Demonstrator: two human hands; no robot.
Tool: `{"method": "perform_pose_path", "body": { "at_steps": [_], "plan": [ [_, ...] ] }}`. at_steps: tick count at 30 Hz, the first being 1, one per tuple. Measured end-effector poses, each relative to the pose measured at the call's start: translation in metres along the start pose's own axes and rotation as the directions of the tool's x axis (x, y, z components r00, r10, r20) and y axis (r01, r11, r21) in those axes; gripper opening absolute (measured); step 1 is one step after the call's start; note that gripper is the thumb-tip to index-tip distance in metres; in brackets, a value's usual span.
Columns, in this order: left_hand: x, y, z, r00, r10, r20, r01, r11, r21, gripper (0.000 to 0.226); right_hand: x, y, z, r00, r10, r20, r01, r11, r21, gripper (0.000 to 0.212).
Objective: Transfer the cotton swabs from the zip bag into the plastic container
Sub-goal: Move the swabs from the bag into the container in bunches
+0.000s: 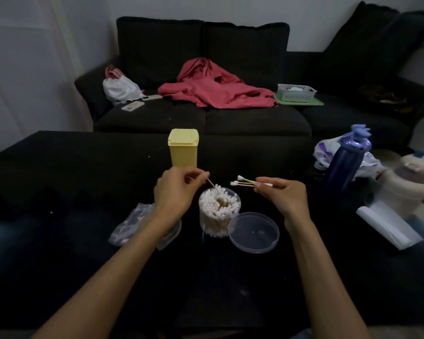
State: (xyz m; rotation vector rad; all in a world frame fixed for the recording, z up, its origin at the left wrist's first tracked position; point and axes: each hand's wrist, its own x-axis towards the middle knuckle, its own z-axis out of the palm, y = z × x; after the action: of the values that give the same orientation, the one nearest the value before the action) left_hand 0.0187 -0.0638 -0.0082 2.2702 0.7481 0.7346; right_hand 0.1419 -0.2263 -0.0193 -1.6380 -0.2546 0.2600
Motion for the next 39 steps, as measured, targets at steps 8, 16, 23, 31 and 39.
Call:
{"method": "perform_pose_path", "body": {
  "at_steps": [8, 16, 23, 31, 39],
  "plan": [
    [0.005, 0.01, 0.027, 0.936, 0.22, 0.274, -0.323, 0.848, 0.42, 0.021, -0.003, -0.003, -0.002, 1.0, 0.01, -0.026, -0.01, 1.0, -0.006, 0.016],
    [0.019, 0.0, 0.036, 0.908, 0.096, 0.408, -0.274, 0.873, 0.404, 0.022, -0.006, -0.004, -0.002, 1.0, -0.018, 0.005, 0.018, 0.999, -0.051, 0.015],
    [-0.014, -0.023, 0.019, 0.972, 0.188, 0.14, -0.216, 0.95, 0.227, 0.022, -0.006, -0.015, 0.003, 0.968, -0.145, 0.206, 0.211, 0.911, -0.354, 0.012],
    [-0.025, -0.032, 0.013, 0.951, 0.227, 0.211, -0.286, 0.904, 0.318, 0.026, -0.009, -0.023, 0.012, 0.838, -0.268, 0.475, 0.542, 0.505, -0.672, 0.013],
    [-0.021, -0.031, 0.008, 0.942, 0.214, 0.258, -0.281, 0.924, 0.259, 0.023, 0.009, -0.054, 0.06, 0.781, 0.052, 0.622, 0.599, 0.217, -0.771, 0.013]
  ]
}}
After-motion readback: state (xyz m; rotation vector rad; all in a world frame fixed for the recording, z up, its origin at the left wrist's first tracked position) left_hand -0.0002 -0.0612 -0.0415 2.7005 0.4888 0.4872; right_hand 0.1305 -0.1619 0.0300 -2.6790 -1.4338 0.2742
